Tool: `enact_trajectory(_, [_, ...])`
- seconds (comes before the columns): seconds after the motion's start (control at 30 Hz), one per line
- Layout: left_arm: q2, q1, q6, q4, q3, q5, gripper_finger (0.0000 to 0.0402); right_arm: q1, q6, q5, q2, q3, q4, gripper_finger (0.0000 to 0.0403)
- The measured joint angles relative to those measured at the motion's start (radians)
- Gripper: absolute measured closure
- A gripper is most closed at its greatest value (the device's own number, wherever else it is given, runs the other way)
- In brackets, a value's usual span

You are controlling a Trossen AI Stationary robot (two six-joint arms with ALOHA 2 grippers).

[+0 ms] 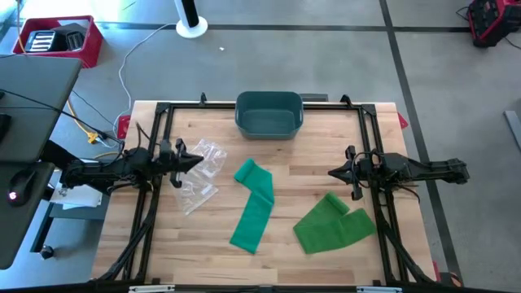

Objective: Roll bandage
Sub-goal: Roll the blue bandage

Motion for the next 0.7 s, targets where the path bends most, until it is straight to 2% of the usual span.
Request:
enact_trajectory(0.13, [0.08, -0.032, 0.066, 0.191, 0.0, 0.0, 0.04, 0.0, 0.0, 0.0, 0.0, 0.0, 0.0, 0.0396])
enact_trajectory(0.27, [0.228, -0.102, 0.094, 0.373, 0.017, -0.057, 0.0401, 0.0, 0.0, 0.0, 0.0, 0.0, 0.0, 0.0396])
enact_trajectory(0.5, [0.588, -0.239, 0.122, 0.381, 0.144, -0.269, 0.0401, 0.0, 0.0, 0.0, 0.0, 0.0, 0.0, 0.0396])
enact_trajectory(0.6, [0.75, -0.279, 0.121, 0.366, 0.191, -0.307, 0.0401, 0.0, 0.0, 0.0, 0.0, 0.0, 0.0, 0.0396])
enact_trajectory(0.7, [0.893, -0.305, 0.083, 0.355, 0.229, -0.298, 0.0401, 0.0, 0.0, 0.0, 0.0, 0.0, 0.0, 0.0396])
